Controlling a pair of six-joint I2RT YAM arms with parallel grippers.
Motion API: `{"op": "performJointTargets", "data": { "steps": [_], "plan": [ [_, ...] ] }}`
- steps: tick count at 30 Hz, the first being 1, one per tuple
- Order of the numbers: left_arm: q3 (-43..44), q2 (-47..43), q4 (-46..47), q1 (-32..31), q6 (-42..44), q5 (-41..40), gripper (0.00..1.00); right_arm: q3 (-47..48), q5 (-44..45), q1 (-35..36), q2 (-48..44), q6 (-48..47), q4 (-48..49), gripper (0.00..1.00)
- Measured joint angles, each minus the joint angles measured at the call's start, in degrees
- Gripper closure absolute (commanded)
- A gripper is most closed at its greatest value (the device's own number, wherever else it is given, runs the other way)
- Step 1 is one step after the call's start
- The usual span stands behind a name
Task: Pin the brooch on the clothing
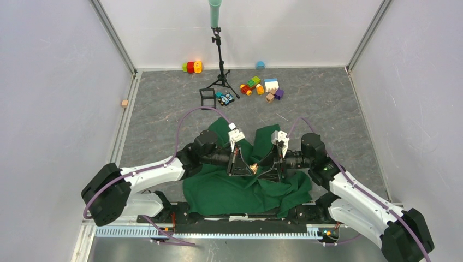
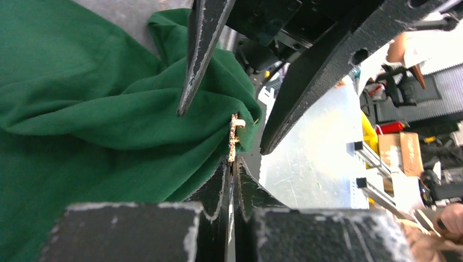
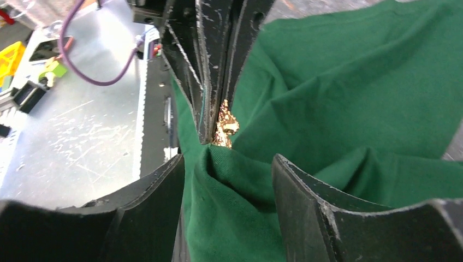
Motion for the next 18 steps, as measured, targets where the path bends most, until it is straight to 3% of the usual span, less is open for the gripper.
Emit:
{"op": "performJointTargets", "data": {
  "steps": [6,12,14,18],
  "plan": [
    [0.3,-0.1,-3.0,0.0,0.0,-5.3,0.98,0.0,5.7,0.0,0.0,-0.9,-2.3,0.39],
    [0.3,-0.3,-4.9,0.0,0.0,-9.4,0.98,0.0,9.7,0.0,0.2,-1.7,-4.5,0.73],
    [0.3,-0.4,-5.1,0.0,0.0,-10.3,0.98,0.0,10.2,0.0,0.3,-1.7,-4.7,0.78],
    [0.3,-0.4,-5.1,0.0,0.0,-10.8,0.98,0.0,10.4,0.0,0.4,-0.8,-4.0,0.71]
  ]
}}
